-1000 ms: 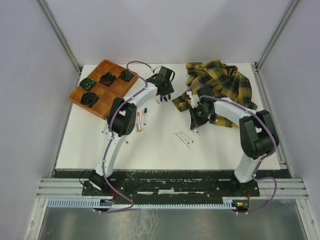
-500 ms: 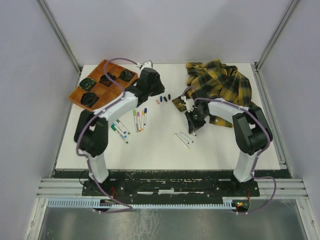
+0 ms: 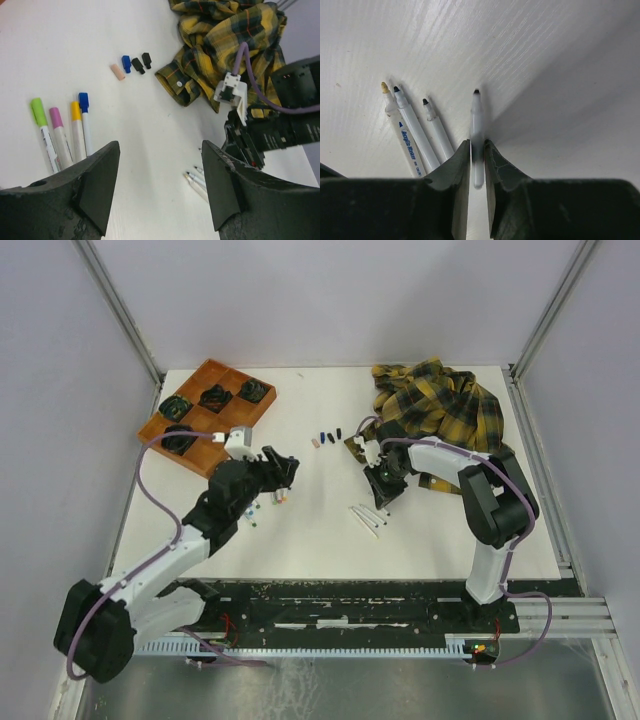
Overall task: Open the pen caps
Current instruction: Place the pen at the center of the board.
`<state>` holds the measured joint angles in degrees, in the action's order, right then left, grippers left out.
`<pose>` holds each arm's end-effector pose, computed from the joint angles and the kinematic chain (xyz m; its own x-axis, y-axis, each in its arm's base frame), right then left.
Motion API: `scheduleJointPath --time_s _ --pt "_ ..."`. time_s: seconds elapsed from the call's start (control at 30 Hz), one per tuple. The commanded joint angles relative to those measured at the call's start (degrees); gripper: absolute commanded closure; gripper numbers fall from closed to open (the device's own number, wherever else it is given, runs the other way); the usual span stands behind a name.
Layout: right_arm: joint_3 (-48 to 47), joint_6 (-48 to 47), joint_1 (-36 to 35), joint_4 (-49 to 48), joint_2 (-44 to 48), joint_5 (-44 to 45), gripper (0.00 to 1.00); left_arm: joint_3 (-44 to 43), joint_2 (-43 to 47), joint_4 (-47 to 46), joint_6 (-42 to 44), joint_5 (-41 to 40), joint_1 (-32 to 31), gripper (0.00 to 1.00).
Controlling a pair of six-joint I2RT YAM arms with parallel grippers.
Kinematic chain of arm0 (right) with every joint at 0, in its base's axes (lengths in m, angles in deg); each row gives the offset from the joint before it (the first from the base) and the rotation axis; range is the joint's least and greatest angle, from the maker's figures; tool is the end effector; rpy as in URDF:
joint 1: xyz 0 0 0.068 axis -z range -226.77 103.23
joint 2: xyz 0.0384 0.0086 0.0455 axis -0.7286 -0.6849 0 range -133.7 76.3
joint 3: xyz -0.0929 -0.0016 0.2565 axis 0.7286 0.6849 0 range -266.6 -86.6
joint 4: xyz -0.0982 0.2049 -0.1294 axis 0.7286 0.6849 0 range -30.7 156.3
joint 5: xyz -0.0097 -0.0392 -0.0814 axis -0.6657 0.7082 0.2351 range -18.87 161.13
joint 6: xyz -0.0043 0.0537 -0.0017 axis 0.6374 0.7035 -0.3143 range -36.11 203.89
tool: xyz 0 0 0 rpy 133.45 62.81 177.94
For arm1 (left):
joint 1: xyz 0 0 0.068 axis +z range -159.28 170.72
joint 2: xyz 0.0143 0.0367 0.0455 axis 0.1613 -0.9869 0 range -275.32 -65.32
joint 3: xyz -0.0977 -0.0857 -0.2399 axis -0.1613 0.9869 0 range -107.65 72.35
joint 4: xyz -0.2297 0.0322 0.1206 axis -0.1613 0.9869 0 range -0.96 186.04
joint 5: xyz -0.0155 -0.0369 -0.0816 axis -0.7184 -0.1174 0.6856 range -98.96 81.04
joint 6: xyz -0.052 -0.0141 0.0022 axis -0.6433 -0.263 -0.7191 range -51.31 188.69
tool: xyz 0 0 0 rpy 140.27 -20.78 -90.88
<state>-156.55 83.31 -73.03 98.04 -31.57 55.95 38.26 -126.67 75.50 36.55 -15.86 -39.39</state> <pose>0.3154 0.1659 0.1561 -0.8677 -0.4389 -0.2334 -0.4899 0.8344 0.2525 0.2140 -0.1191 0.2604 -0.3849 -0.3874 -0.8377 0.2270 0.8400 -0.4928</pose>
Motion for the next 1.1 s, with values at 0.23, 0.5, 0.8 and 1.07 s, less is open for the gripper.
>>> scheduleJointPath --time_s 0.23,0.5,0.8,1.07 --pt "-2.8 -1.0 -0.4 0.9 -0.3 1.7 0.73 17.4 23.1 -9.6 -3.6 6.3 0.3 0.24" --pt "-3.2 -1.7 -0.2 1.3 2.7 2.1 0.71 25.0 27.1 -12.7 -7.7 6.4 0.3 0.21" --pt "-3.5 -3.8 -0.1 2.3 9.4 1.6 0.7 27.9 24.7 -17.3 -9.3 8.1 0.3 0.16" --pt "-3.6 -8.3 1.8 4.4 15.8 -6.8 0.7 26.7 19.8 -18.6 -9.2 9.2 0.2 0.09"
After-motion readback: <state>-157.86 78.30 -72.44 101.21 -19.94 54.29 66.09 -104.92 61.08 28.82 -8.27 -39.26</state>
